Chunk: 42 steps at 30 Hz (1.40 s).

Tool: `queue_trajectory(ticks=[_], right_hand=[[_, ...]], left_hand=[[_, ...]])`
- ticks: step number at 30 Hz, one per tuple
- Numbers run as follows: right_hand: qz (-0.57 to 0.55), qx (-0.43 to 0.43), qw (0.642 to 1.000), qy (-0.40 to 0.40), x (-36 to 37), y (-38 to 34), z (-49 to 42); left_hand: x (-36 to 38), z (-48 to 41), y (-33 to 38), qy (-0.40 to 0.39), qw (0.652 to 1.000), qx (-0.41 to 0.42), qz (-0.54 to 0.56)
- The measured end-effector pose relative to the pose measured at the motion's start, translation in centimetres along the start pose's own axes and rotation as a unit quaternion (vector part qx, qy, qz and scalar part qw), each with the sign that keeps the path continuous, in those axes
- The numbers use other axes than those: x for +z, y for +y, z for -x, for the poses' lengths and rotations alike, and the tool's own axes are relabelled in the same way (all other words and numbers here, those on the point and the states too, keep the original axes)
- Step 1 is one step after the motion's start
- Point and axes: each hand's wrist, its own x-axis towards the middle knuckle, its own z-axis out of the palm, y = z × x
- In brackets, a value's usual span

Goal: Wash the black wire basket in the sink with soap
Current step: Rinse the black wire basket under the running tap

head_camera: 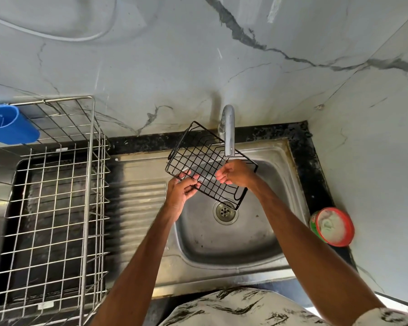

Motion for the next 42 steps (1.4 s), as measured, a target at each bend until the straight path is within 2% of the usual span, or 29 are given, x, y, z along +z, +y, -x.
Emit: queue_trajectory(ticks=[4,8,9,12,13,14,16,17,18,21,22,27,30,36,40,42], right_hand=[[0.141,0.048,0.982,-0.114,-0.3,0.4,-0.6],[0.136,0.056,0.978,-0.151,0.0,0.0,-0.7],[0.127,0.054,0.983,-0.123,0.0,0.0,-0.7],[0.137,-0.010,0.987,0.089,-0.4,0.4,-1.5],[0.133,-0.027,0.985,0.108,-0.6,0.4,-1.5],[0.125,-0.032,0.989,0.074,-0.8,0.4,-1.6],[0.113,-0.006,0.991,-0.067,-0.4,0.2,-1.3],[0.116,0.007,0.988,-0.099,-0.2,0.4,-1.0],[0.112,0.001,0.990,-0.085,-0.1,0.7,-1.1],[0.064,-0.045,0.994,0.081,-0.1,1.5,-1.0],[0.046,-0.049,0.993,0.101,-0.1,1.4,-0.8],[-0.119,-0.048,0.989,0.070,0.0,-0.5,1.1],[-0.136,-0.073,0.984,0.088,-0.1,-1.6,2.7],[-0.097,-0.131,0.975,0.151,-0.9,-2.2,6.4],[-0.166,-0.130,0.949,0.235,-2.6,-2.3,7.0],[-0.227,-0.083,0.938,0.247,-3.4,-1.6,4.9]], left_hand=[[-0.1,-0.1,0.1,-0.003,1.000,-0.005,0.011],[-0.1,-0.2,-0.1,-0.004,1.000,-0.004,0.009],[-0.1,-0.2,-0.1,-0.004,1.000,-0.005,0.008],[-0.2,-0.1,-0.2,-0.003,1.000,0.001,0.001],[-0.2,0.0,-0.2,-0.001,1.000,0.002,-0.001],[-0.2,0.0,-0.2,0.000,1.000,0.001,-0.002],[-0.3,0.2,-0.1,0.002,1.000,-0.002,-0.001],[-0.2,0.3,-0.2,0.002,1.000,-0.005,0.002],[-0.2,0.3,-0.2,0.003,1.000,-0.006,0.004],[-0.3,0.3,-0.3,0.009,1.000,-0.003,0.002],[-0.4,0.4,-0.3,0.010,1.000,-0.003,0.001],[-0.8,0.9,-0.6,0.002,1.000,-0.006,-0.008],[-0.9,1.3,-0.7,0.006,1.000,-0.003,-0.020],[-1.8,2.7,-0.1,0.056,0.996,0.017,-0.071],[-2.7,3.3,0.4,0.116,0.988,0.027,-0.101],[-2.9,3.6,0.8,0.140,0.983,0.028,-0.118]])
